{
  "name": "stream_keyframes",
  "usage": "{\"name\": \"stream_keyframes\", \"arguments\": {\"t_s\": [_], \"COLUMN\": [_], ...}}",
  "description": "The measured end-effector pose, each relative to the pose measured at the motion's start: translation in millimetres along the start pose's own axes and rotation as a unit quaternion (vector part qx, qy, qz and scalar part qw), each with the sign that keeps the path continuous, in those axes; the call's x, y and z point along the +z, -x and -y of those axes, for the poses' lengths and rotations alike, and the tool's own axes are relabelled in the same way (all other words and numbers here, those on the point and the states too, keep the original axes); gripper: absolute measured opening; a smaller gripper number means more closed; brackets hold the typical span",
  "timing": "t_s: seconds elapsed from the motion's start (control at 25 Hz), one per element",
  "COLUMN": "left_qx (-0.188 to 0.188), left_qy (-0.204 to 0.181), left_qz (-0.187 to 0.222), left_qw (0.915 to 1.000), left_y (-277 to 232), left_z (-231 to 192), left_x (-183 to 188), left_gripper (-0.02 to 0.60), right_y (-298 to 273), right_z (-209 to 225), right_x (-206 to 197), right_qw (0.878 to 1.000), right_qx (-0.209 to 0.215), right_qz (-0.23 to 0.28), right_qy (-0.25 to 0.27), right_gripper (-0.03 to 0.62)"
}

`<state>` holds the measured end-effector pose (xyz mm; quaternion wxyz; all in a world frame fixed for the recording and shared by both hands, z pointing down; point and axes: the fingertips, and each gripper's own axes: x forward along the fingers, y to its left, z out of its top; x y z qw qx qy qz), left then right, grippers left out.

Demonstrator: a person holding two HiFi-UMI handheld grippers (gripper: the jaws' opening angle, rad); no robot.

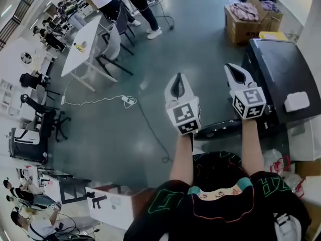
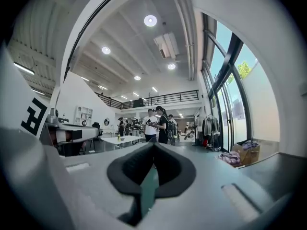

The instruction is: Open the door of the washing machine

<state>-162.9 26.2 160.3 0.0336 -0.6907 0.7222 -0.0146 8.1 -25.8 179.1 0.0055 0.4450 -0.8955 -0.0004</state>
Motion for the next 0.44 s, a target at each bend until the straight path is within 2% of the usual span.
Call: {"name": "stream_keyframes", "arguments": {"t_s": [0.16, 0.44], "left_qx": [0.01, 0.004], "left_qy": [-0.042, -0.058], "left_qz": [-0.003, 0.005], "left_qw": [0.9991, 0.9983], "left_y": [-5.5, -5.2], "left_z": [7.7, 23.8], "left_x": [-3.4, -1.8], "left_gripper": [0.011, 0.011], "right_y": [4.8, 14.3], "right_z": [4.7, 8.3], "right_x": [3.7, 7.6], "right_qw": [1.0, 1.0], "right_qx": [-0.003, -0.006], "right_qz": [0.006, 0.011], "right_qy": [0.008, 0.009], "right_gripper": [0.003, 0.003]}}
